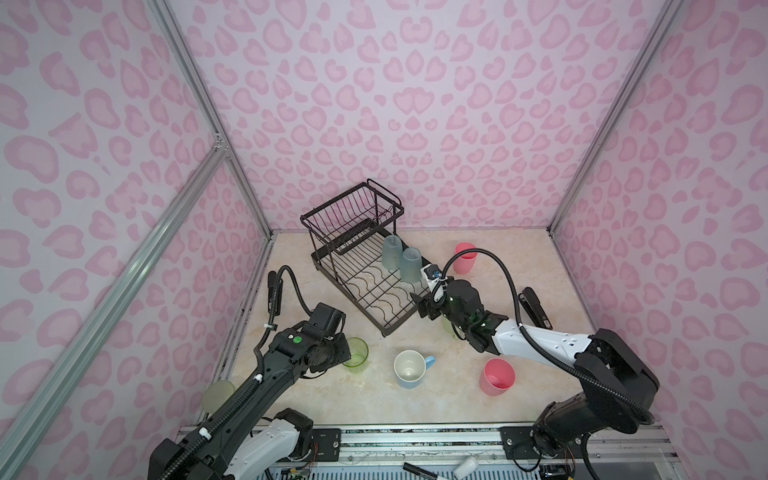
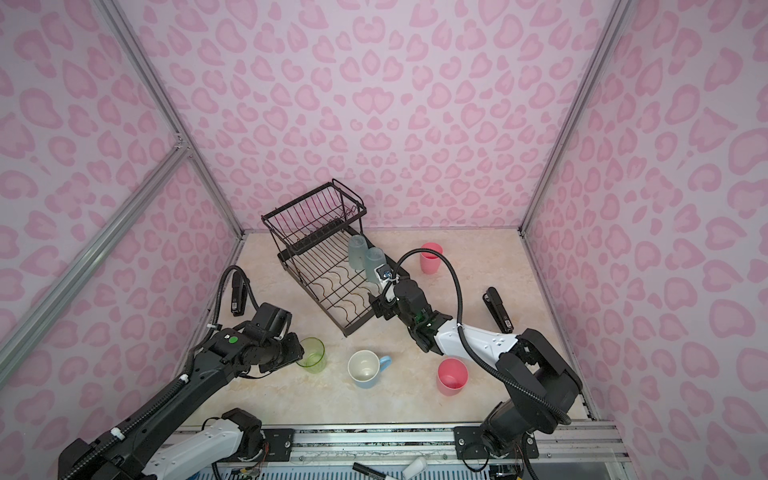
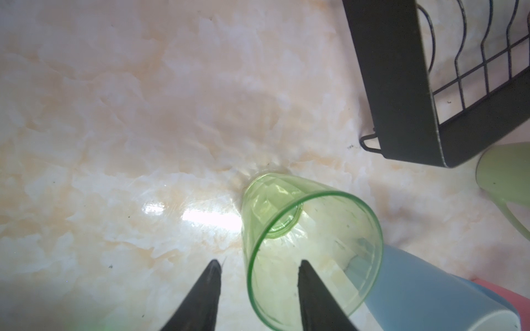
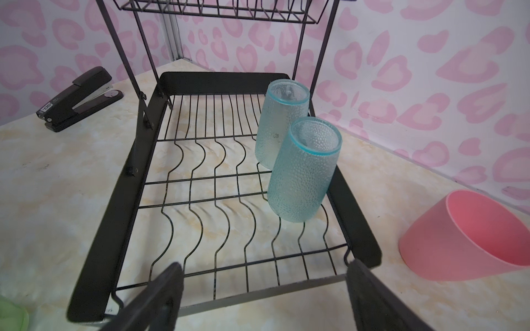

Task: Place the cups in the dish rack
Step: 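Close the left gripper around the rim of the green glass cup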

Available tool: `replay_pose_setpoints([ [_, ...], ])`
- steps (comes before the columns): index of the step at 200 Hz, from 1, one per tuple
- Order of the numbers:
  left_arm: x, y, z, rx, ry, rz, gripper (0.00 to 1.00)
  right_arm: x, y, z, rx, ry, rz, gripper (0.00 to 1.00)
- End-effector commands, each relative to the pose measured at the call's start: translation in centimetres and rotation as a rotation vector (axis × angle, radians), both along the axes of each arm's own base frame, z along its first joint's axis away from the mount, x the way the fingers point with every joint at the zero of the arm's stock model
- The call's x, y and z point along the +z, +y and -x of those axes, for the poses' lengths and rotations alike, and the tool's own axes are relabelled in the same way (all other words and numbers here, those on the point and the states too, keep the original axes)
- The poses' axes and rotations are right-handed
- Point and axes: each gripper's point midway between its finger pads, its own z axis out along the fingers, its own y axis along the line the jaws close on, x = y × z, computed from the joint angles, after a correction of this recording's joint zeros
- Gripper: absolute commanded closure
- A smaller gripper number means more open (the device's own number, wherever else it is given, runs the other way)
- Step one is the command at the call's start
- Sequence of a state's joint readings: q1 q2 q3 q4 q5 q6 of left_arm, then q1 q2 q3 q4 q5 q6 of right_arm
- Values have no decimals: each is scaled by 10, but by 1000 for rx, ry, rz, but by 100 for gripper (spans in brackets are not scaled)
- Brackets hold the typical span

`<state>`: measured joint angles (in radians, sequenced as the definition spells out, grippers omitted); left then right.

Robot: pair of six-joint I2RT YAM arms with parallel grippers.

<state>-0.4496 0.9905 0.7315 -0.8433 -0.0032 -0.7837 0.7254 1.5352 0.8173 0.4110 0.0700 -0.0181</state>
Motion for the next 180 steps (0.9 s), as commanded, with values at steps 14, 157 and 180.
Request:
replay_pose_setpoints([
  [14, -6, -2, 3, -26, 28, -11, 57, -6, -2, -3, -20, 19, 16, 12],
  [157, -27, -6, -3, -20, 48, -44, 76, -9, -3, -2, -19, 26, 16, 13],
  [180, -29, -6, -3, -26, 53, -53, 80, -9, -3, -1, -19, 26, 16, 13],
])
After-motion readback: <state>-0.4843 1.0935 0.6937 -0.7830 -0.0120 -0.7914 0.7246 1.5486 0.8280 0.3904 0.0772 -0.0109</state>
